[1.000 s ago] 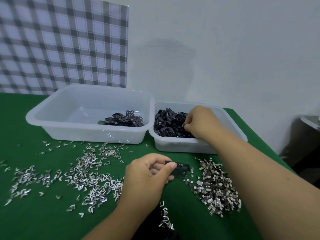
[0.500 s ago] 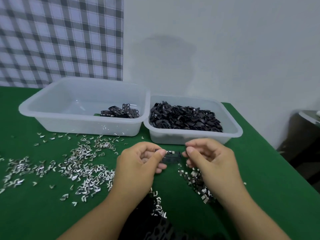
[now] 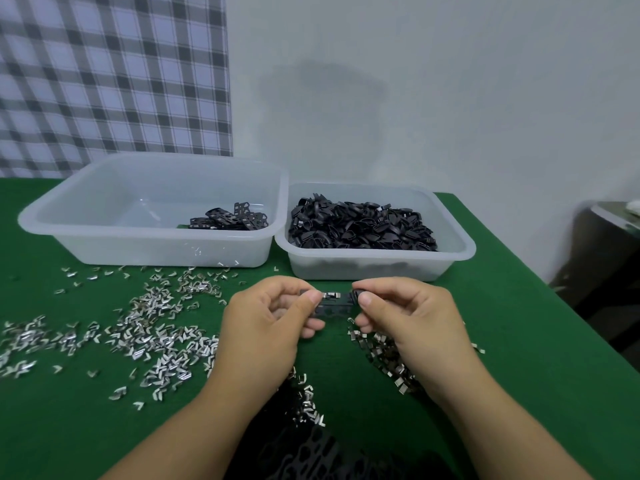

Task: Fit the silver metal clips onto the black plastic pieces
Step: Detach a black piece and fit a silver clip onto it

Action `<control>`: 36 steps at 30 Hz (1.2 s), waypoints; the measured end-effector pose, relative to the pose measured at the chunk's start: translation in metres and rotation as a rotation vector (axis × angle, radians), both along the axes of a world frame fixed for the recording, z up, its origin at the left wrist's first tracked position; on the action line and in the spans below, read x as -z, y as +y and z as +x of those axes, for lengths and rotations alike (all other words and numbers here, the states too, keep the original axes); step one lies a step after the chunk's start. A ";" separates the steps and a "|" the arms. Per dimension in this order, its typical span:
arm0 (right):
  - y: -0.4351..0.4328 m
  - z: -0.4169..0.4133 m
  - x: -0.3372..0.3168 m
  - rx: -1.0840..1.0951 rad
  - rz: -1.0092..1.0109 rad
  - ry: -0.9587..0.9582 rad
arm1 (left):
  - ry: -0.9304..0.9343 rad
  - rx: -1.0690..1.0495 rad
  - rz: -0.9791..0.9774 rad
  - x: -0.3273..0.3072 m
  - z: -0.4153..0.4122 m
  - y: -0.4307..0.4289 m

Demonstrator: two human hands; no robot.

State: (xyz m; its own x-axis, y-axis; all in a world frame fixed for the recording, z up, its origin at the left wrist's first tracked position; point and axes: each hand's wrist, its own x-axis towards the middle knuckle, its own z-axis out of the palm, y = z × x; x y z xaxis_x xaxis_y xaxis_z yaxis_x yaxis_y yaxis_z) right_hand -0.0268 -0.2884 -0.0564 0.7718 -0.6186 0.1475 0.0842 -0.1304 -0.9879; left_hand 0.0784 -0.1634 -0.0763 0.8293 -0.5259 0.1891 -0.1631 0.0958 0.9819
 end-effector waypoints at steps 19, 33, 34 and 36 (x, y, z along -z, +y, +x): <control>0.001 0.000 0.001 -0.039 0.047 0.009 | -0.021 -0.007 0.013 -0.001 0.000 0.001; 0.000 0.000 0.001 -0.077 0.041 0.107 | -0.114 0.013 0.016 -0.002 -0.002 0.001; 0.000 0.000 0.000 -0.080 0.037 0.108 | -0.123 0.015 0.015 -0.002 -0.002 0.001; 0.001 0.001 -0.001 -0.085 0.017 0.119 | -0.142 0.022 0.015 -0.002 -0.003 0.001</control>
